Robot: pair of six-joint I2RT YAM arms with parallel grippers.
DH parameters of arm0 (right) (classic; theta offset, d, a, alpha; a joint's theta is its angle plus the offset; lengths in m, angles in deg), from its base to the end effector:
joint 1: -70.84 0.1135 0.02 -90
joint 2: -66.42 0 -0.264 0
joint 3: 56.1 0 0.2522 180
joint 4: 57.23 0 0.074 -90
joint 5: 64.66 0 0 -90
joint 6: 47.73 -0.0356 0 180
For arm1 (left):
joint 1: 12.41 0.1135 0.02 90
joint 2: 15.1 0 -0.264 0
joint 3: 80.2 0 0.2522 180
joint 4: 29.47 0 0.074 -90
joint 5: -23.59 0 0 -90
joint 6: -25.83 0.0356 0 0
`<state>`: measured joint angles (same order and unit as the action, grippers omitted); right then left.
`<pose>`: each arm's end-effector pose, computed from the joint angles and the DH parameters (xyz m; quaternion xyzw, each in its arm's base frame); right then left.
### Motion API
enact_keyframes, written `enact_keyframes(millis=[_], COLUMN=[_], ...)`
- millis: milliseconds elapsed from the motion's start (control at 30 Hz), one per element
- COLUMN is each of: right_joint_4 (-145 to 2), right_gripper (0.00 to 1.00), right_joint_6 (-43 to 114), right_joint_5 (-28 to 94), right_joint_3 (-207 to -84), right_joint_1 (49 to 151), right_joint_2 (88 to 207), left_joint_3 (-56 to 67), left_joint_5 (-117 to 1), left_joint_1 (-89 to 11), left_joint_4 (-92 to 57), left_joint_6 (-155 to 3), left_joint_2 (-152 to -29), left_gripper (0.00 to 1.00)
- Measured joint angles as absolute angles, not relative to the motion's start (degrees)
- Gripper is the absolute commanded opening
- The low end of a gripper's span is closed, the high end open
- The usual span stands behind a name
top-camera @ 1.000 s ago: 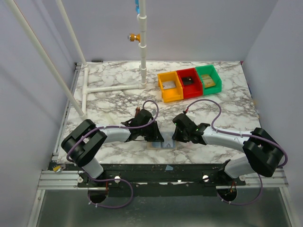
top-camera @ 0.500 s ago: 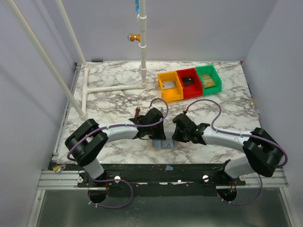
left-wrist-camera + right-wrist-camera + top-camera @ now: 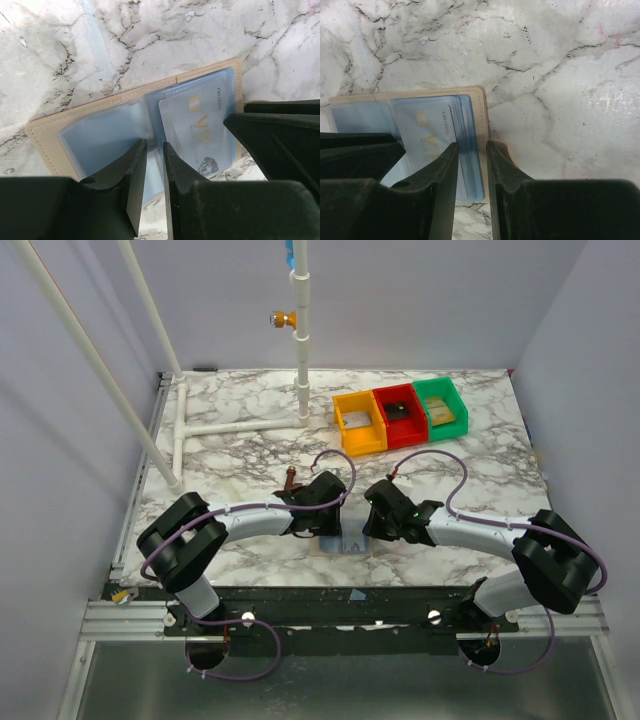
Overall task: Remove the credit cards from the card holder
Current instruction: Remove the credit card from the card holder.
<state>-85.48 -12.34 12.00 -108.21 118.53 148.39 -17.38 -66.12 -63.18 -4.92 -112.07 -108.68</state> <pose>0.1806 0.1862 0.1571 0.0895 0.9514 0.1424 0.2581 0.1994 -0.2446 0.1579 0.0247 0.9542 -0.2277 0.1924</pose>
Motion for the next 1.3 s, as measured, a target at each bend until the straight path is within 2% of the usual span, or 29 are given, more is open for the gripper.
enact_keyframes(millis=[1300], right_joint_4=[-84.8], right_gripper=[0.29], right_joint_6=[-13.2], right_joint_5=[12.0], right_joint_3=[-107.6], right_joint_1=[118.5], right_joint_2=[148.0], left_joint_3=[-14.1], left_joint_5=[-67.9], left_joint_1=[-66.0], left_joint_4=[-1.4], left_joint_6=[-111.0], left_joint_2=[-110.2], left_gripper=[0.27])
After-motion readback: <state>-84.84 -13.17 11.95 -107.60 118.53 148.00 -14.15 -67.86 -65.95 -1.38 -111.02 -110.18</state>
